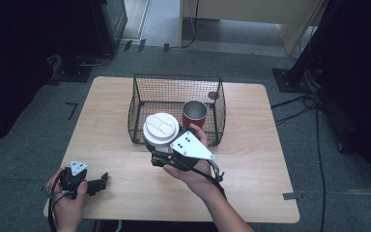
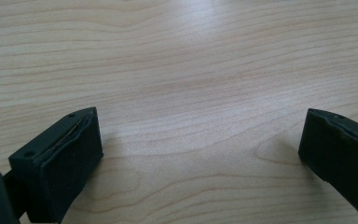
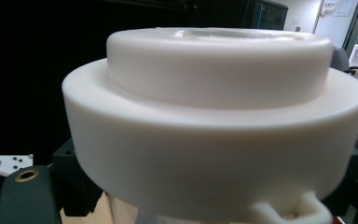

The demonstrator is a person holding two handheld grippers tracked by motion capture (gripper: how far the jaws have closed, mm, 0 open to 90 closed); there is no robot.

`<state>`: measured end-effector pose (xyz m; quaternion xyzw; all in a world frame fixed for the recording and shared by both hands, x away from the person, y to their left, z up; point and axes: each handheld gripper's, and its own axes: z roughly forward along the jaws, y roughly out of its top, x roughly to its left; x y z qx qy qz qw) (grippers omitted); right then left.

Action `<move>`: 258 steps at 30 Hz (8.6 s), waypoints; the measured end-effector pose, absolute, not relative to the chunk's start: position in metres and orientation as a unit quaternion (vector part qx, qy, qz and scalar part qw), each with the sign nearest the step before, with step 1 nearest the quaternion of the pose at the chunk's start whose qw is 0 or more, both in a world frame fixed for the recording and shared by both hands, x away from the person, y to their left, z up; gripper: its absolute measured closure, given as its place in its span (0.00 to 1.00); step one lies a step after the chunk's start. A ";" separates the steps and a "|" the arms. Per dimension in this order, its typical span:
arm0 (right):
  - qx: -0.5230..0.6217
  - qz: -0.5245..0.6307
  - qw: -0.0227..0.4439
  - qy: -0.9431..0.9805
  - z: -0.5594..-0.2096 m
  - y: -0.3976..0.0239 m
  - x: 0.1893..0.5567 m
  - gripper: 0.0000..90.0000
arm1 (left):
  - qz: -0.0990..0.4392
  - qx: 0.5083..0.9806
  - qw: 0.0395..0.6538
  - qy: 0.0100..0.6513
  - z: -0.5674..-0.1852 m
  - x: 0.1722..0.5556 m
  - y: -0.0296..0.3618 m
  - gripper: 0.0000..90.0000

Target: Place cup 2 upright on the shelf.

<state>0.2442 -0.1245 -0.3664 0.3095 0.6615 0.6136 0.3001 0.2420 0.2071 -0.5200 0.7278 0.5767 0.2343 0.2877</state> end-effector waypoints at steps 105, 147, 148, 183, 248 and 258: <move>0.443 0.552 0.318 0.631 -0.430 -0.054 0.473 0.18 | 0.231 0.733 0.289 0.570 -0.520 0.242 0.207 0.00; 0.403 0.528 0.312 0.680 -0.431 -0.055 0.460 0.00 | 0.232 0.735 0.288 0.569 -0.520 0.242 0.207 0.00; 0.403 0.533 0.312 0.676 -0.430 -0.056 0.460 0.00 | 0.232 0.735 0.288 0.569 -0.520 0.242 0.207 0.00; 0.356 0.598 0.316 0.645 -0.378 -0.102 0.391 0.00 | 0.232 0.735 0.288 0.569 -0.520 0.242 0.206 0.00; 0.468 0.527 0.373 0.604 -0.467 -0.321 0.257 0.00 | 0.232 0.734 0.290 0.569 -0.520 0.242 0.206 0.00; 0.500 0.507 0.371 0.596 -0.488 -0.349 0.244 0.00 | 0.232 0.734 0.289 0.569 -0.520 0.242 0.206 0.00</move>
